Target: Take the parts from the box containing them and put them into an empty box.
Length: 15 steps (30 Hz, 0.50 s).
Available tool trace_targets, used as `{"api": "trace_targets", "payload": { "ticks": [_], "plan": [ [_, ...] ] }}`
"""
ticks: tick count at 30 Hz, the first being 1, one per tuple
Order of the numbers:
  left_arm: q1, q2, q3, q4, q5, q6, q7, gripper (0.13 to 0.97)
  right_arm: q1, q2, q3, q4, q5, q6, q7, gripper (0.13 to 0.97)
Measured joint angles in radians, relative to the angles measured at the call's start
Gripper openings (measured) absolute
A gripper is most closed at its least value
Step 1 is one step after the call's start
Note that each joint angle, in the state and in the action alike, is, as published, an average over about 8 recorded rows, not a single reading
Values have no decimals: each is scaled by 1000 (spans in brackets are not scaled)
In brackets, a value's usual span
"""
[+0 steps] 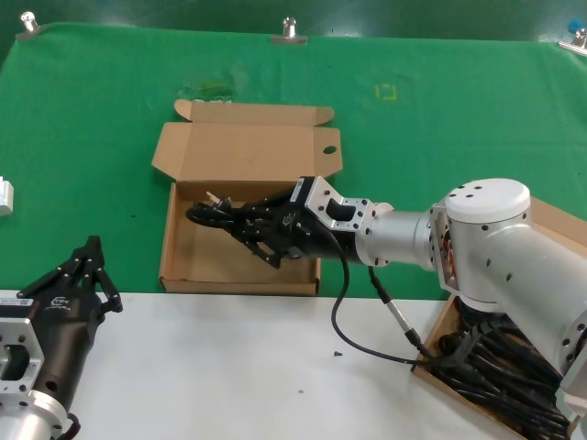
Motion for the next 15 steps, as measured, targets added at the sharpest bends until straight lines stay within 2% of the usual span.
{"api": "trace_targets", "payload": {
  "ticks": [9,15],
  "plan": [
    [0,0,0,0,0,0,0,139,-2,0,-1,-4,12,4,-16,252],
    [0,0,0,0,0,0,0,141,-3,0,-1,-6,17,5,-25,340]
  ]
}}
